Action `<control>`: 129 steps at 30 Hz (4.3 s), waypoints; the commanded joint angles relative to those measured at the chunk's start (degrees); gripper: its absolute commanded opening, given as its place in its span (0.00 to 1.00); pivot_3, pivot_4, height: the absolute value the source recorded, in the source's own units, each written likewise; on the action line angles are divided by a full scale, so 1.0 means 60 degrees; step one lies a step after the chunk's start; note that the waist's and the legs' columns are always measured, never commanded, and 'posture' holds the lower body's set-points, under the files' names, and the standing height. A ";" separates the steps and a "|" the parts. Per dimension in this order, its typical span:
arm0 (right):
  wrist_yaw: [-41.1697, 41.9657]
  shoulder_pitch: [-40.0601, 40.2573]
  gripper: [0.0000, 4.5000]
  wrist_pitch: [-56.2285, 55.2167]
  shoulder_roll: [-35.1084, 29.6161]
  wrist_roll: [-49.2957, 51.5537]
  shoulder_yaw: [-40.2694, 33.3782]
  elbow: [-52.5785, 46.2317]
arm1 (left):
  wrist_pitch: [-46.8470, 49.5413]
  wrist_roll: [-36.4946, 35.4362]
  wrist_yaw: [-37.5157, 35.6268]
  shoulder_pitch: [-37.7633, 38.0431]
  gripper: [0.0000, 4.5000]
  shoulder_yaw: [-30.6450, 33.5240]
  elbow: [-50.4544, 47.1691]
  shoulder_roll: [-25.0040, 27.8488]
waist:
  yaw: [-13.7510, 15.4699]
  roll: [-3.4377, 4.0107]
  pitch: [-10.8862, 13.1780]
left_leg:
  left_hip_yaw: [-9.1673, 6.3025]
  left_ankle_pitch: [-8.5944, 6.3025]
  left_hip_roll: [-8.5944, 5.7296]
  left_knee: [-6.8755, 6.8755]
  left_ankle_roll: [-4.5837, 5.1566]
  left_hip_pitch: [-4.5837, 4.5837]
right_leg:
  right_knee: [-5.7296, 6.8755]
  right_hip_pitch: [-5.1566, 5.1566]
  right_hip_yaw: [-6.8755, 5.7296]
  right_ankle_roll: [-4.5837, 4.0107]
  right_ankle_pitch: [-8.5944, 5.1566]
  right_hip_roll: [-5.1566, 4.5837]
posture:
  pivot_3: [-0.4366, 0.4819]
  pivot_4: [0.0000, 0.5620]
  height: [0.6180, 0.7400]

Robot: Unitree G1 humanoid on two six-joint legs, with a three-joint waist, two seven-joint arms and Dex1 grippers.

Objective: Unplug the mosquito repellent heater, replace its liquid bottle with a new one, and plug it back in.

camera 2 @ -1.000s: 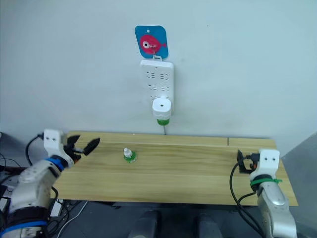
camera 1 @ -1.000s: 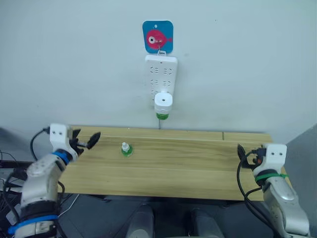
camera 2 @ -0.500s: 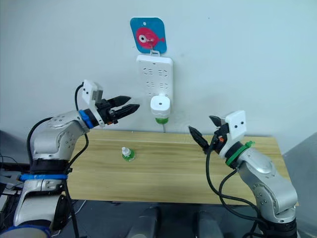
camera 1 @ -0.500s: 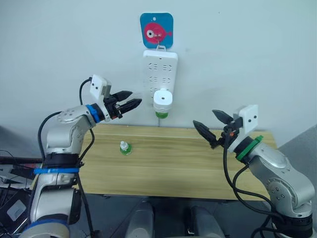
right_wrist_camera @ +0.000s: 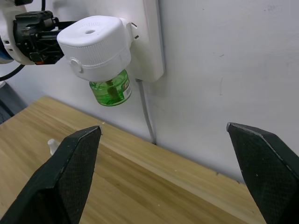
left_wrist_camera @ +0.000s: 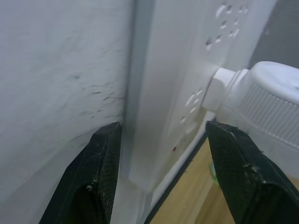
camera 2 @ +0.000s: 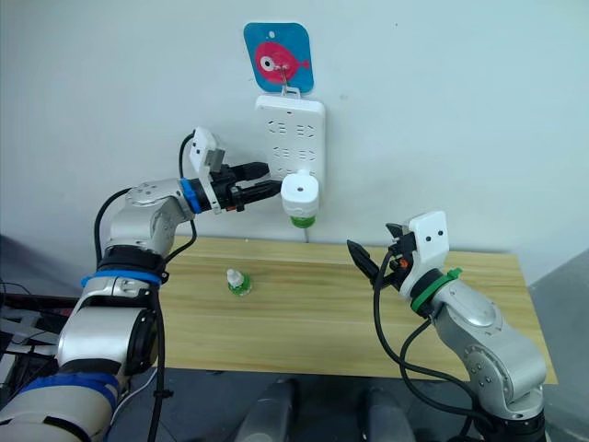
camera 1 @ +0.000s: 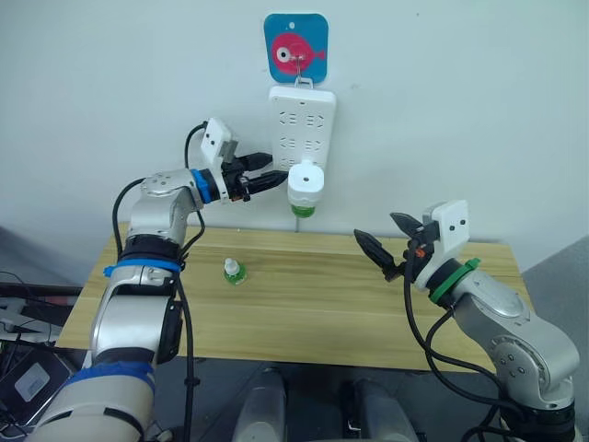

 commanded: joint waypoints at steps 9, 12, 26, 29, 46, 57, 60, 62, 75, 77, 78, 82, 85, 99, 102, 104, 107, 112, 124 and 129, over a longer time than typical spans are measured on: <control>-0.0309 -0.0007 1.00 0.0247 0.0043 0.0234 -0.0244 -0.0559 | -0.0445 0.0292 -0.1515 -0.1129 0.65 -0.0048 0.0646 -0.0518 | -0.0040 -0.0005 0.0084 | -0.0030 0.0000 0.0001 0.0001 0.0000 -0.0019 | 0.0002 -0.0003 -0.0033 -0.0001 0.0000 0.0000 | 0.70 0.45 1.00; -0.0358 0.0028 1.00 0.0253 0.0095 0.0194 -0.0241 -0.0567 | -0.0412 0.0282 -0.1667 -0.1039 0.61 -0.0033 0.0526 -0.0562 | -0.0038 -0.0002 0.0088 | -0.0074 0.0001 0.0002 0.0002 0.0000 -0.0039 | 0.0002 -0.0003 -0.0083 -0.0002 0.0001 -0.0002 | 0.69 0.45 1.00; -0.2139 -0.1408 1.00 0.0676 0.1324 -0.1132 0.1220 -0.0157 | -0.0206 0.0274 -0.1351 -0.1185 0.29 0.0224 0.0653 -0.0877 | -0.0058 0.0041 0.0167 | -0.0151 0.0002 0.0002 0.0118 -0.0002 -0.0055 | 0.0135 -0.0007 -0.0143 0.0013 -0.0043 0.0006 | 0.69 0.45 1.00; -0.2553 -0.1974 1.00 0.0589 0.1690 -0.1700 0.1446 0.0248 | -0.0226 0.0295 -0.1339 -0.1145 0.29 0.0226 0.0588 -0.0931 | -0.0057 0.0041 0.0167 | -0.0158 0.0005 0.0000 0.0141 -0.0004 -0.0066 | 0.0135 -0.0005 -0.0147 0.0015 -0.0044 0.0006 | 0.69 0.45 1.00; -0.2200 -0.3569 1.00 -0.0121 0.2294 -0.2947 0.1823 0.1699 | -0.0469 0.0389 -0.1261 -0.1039 0.29 0.0196 0.0605 -0.1014 | -0.0059 0.0044 0.0168 | -0.0184 0.0007 -0.0007 0.0149 -0.0008 -0.0089 | 0.0135 -0.0011 -0.0171 -0.0031 -0.0017 0.0002 | 0.69 0.43 1.00; -0.1852 -0.3533 0.67 -0.0140 0.2171 -0.3248 0.1883 0.1436 | -0.0562 0.0509 -0.1078 -0.1059 0.29 0.0182 0.0737 -0.1026 | -0.0056 0.0044 0.0169 | -0.0196 0.0007 -0.0008 0.0149 -0.0008 -0.0091 | 0.0136 -0.0011 -0.0180 -0.0032 -0.0017 0.0002 | 0.70 0.43 1.00; -0.1713 -0.3405 0.67 0.0142 0.1779 -0.3316 0.1868 0.0890 | -0.0559 0.0518 -0.0990 -0.1064 0.29 0.0213 0.0807 -0.1028 | -0.0037 0.0044 0.0169 | -0.0199 0.0007 -0.0011 0.0148 -0.0009 -0.0097 | 0.0132 -0.0011 -0.0183 -0.0031 -0.0017 -0.0001 | 0.70 0.44 1.00; -0.1626 -0.3291 0.67 0.0389 0.1428 -0.3349 0.1822 0.0432 | -0.0570 0.0539 -0.0938 -0.1094 0.29 0.0243 0.0905 -0.1014 | -0.0031 0.0044 0.0169 | -0.0209 0.0007 -0.0019 0.0148 -0.0009 -0.0106 | 0.0129 -0.0011 -0.0181 -0.0031 -0.0017 -0.0002 | 0.69 0.44 1.00; -0.1639 -0.3103 0.67 0.1470 0.1264 -0.3216 0.1511 -0.0687 | -0.0934 0.0598 -0.0537 -0.1213 0.29 0.0415 0.1329 -0.0965 | -0.0184 0.0046 0.0169 | -0.0239 0.0031 -0.0021 0.0148 -0.0035 -0.0106 | 0.0140 -0.0010 -0.0177 -0.0031 -0.0020 0.0010 | 0.70 0.43 1.00; -0.1648 -0.2940 0.67 0.1447 0.1294 -0.3191 0.1285 -0.0733 | -0.0880 0.0527 -0.0498 -0.1192 0.37 0.0496 0.1285 -0.0918 | -0.0193 0.0045 0.0169 | -0.0239 0.0040 -0.0022 0.0150 -0.0042 -0.0106 | 0.0141 -0.0009 -0.0175 -0.0031 -0.0019 0.0010 | 0.70 0.42 1.00; -0.1645 -0.2837 0.67 0.1415 0.1295 -0.3187 0.1167 -0.0736 | -0.0850 0.0481 -0.0482 -0.1163 0.46 0.0546 0.1236 -0.0882 | -0.0203 0.0045 0.0169 | -0.0240 0.0044 -0.0022 0.0150 -0.0045 -0.0106 | 0.0141 -0.0007 -0.0175 -0.0033 -0.0017 0.0010 | 0.70 0.42 1.00; -0.1621 -0.2467 0.67 0.1133 0.1341 -0.3169 0.0700 -0.0569 | -0.0727 0.0439 -0.0442 -0.0879 0.72 0.0622 0.0988 -0.0648 | -0.0280 0.0046 0.0169 | -0.0239 0.0045 -0.0021 0.0139 -0.0045 -0.0106 | 0.0139 -0.0012 -0.0176 -0.0038 -0.0013 0.0010 | 0.70 0.41 1.00; -0.1526 -0.2260 0.67 0.0810 0.1307 -0.3161 0.0419 -0.0327 | -0.0599 0.0425 -0.0412 -0.0526 0.92 0.0680 0.0620 -0.0379 | -0.0291 0.0050 0.0167 | -0.0243 0.0045 -0.0017 0.0130 -0.0046 -0.0102 | 0.0150 -0.0014 -0.0182 -0.0041 -0.0012 0.0012 | 0.71 0.39 1.00; -0.1419 -0.1668 0.67 0.0435 0.2395 -0.1617 -0.2115 0.0873 | 0.1660 -0.0656 0.0864 0.3731 0.99 0.1336 -0.5547 0.0600 | -0.0429 0.0062 0.0165 | -0.0256 0.0078 -0.0001 0.0099 -0.0047 -0.0087 | 0.0148 -0.0012 -0.0181 -0.0074 0.0008 0.0016 | 0.77 0.38 1.00; -0.1838 -0.1918 0.67 0.0988 0.3146 -0.0180 -0.3542 0.1153 | 0.2089 -0.1086 0.1635 0.5242 0.99 0.1252 -0.8451 0.0270 | -0.0357 0.0068 0.0169 | -0.0247 0.0078 -0.0002 0.0085 -0.0049 -0.0087 | 0.0139 -0.0012 -0.0163 -0.0074 0.0008 -0.0003 | 0.78 0.40 1.00; -0.2299 -0.2079 0.67 0.1542 0.3625 0.1272 -0.4600 0.1320 | 0.2386 -0.1359 0.2007 0.6047 0.99 0.0746 -1.0153 -0.0078 | -0.0268 0.0072 0.0172 | -0.0248 0.0089 0.0000 0.0072 -0.0068 -0.0088 | 0.0135 -0.0013 -0.0150 -0.0075 0.0009 -0.0019 | 0.78 0.41 1.00; -0.3056 -0.2268 0.67 0.2098 0.3985 0.3374 -0.5611 0.1639 | 0.2753 -0.1557 0.2669 0.6559 0.99 -0.0100 -1.1257 -0.0887 | -0.0097 0.0092 0.0183 | -0.0261 0.0106 -0.0004 0.0049 -0.0098 -0.0085 | 0.0135 -0.0012 -0.0153 -0.0075 0.0008 -0.0032 | 0.78 0.42 1.00; -0.4588 -0.2314 0.67 0.2000 0.3832 0.6687 -0.5918 0.2139 | 0.1648 -0.0621 0.3388 0.6448 0.99 -0.1736 -1.0083 -0.2582 | 0.0000 0.0134 0.0185 | -0.0225 0.0126 -0.0015 0.0051 -0.0074 -0.0072 | 0.0139 -0.0006 -0.0152 -0.0049 -0.0005 -0.0017 | 0.77 0.42 1.00; -0.6444 -0.1165 0.67 0.0116 0.2609 0.9348 -0.3865 0.1569 | -0.0601 0.0266 0.4141 0.5103 0.99 -0.2371 -0.7191 -0.4647 | -0.0183 0.0139 0.0182 | -0.0192 0.0127 -0.0009 0.0011 -0.0063 -0.0056 | 0.0129 -0.0012 -0.0145 -0.0046 -0.0005 0.0009 | 0.70 0.39 1.00; -0.6713 -0.0886 0.67 -0.0748 0.2280 0.9616 -0.3301 0.1406 | -0.0909 0.0253 0.4041 0.4956 0.99 -0.2388 -0.6809 -0.4766 | -0.0281 0.0140 0.0182 | -0.0193 0.0127 -0.0010 0.0010 -0.0064 -0.0056 | 0.0128 -0.0012 -0.0145 -0.0032 -0.0014 0.0009 | 0.69 0.39 1.00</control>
